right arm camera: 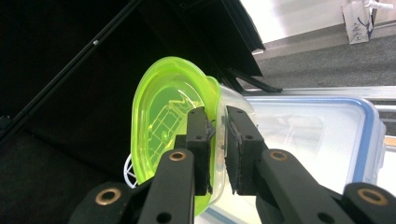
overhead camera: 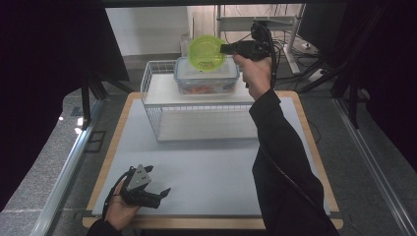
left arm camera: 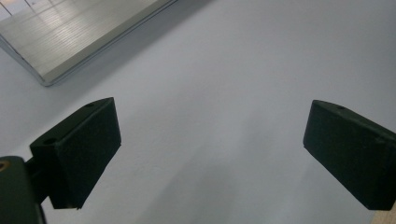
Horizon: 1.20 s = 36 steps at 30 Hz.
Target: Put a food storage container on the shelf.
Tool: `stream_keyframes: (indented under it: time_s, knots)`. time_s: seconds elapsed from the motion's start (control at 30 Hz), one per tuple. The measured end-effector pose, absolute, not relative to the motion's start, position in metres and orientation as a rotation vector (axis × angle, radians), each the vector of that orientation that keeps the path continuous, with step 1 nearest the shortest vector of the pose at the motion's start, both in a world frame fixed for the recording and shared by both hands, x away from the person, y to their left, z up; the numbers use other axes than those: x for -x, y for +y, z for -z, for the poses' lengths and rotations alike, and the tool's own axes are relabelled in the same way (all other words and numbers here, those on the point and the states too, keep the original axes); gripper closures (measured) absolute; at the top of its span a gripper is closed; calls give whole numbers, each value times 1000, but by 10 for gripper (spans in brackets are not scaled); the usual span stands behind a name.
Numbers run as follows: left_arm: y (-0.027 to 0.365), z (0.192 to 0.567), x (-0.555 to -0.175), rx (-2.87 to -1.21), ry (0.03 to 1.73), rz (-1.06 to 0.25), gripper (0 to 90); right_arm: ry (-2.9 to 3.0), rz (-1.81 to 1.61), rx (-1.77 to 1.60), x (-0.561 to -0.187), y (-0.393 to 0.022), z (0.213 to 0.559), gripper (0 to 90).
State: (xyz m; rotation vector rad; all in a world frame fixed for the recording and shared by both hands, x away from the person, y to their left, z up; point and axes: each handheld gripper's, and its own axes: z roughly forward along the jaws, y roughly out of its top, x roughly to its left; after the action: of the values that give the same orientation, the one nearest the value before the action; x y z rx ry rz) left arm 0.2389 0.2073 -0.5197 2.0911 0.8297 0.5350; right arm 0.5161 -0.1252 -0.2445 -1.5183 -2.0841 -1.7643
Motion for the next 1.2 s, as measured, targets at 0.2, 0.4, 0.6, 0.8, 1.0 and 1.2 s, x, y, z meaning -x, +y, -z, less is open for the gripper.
stream_keyframes:
  time_s: [0.2,0.4,0.6,0.8,1.0,1.2]
  knots:
    - [206,520,-239,-2096,826,-530,40,-2068,1787,1583,-520,-122,248,686]
    - [206,521,-239,-2106,824,-525,40,-2056,1810,1617,-523,-120,253,670]
    - [206,521,-239,-2113,819,-524,40,-2058,1828,1629,-525,-117,256,614]
    - [206,521,-239,-2112,818,-526,40,-2099,1868,1598,-525,-117,258,445]
    - [205,521,-239,-2107,819,-531,40,-2186,1849,1521,-521,-123,260,264]
    - [206,521,-239,-2108,819,-536,39,-2310,1867,1412,-504,-135,264,165]
